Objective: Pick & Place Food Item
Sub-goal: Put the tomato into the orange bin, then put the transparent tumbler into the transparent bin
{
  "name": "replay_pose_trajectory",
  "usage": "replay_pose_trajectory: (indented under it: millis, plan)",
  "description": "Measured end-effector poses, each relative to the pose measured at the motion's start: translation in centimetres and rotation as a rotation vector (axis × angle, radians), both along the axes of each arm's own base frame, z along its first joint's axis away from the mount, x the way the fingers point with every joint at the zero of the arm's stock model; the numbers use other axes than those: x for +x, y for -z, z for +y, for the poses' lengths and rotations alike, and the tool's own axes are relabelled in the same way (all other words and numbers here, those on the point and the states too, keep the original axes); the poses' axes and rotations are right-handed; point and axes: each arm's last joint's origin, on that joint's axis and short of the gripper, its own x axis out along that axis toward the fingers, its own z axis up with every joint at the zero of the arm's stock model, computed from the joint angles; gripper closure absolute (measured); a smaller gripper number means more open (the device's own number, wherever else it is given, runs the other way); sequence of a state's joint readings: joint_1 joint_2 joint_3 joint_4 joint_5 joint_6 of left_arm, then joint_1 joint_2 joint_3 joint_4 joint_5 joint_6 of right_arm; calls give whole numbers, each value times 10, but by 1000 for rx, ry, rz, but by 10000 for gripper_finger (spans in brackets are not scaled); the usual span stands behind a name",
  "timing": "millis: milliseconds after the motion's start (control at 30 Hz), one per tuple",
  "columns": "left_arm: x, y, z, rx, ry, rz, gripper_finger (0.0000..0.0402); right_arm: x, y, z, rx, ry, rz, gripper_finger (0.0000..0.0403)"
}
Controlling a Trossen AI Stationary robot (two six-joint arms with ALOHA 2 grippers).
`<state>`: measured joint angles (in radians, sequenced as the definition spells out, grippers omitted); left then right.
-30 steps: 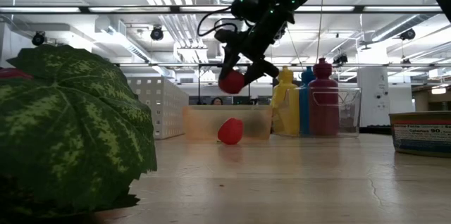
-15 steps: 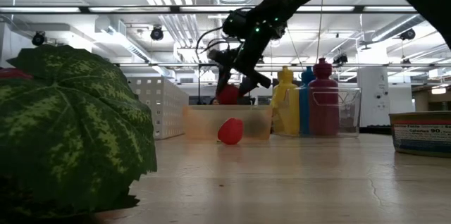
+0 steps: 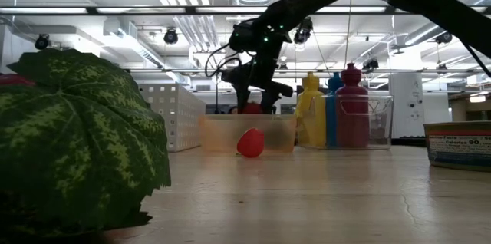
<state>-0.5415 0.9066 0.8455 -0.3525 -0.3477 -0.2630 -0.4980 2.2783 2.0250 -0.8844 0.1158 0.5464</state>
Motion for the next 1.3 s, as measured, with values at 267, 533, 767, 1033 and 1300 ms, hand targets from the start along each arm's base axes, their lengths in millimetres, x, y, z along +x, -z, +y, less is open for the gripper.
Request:
replay_pose_trajectory:
  millis: [267,533,767,1033,1300]
  plan:
    - [0,0,0,0,0,0,215,2,1,-1,18,15,3,101]
    - [0,0,0,0,0,0,216,2,2,-1,21,17,5,57]
    - [0,0,0,0,0,0,205,0,-8,1,10,17,-8,43]
    - [0,0,0,-26,-9,0,193,-1,-60,47,-119,-62,-19,55]
    - [0,-1,0,-29,-9,-5,183,-4,-107,130,-215,-256,-26,68]
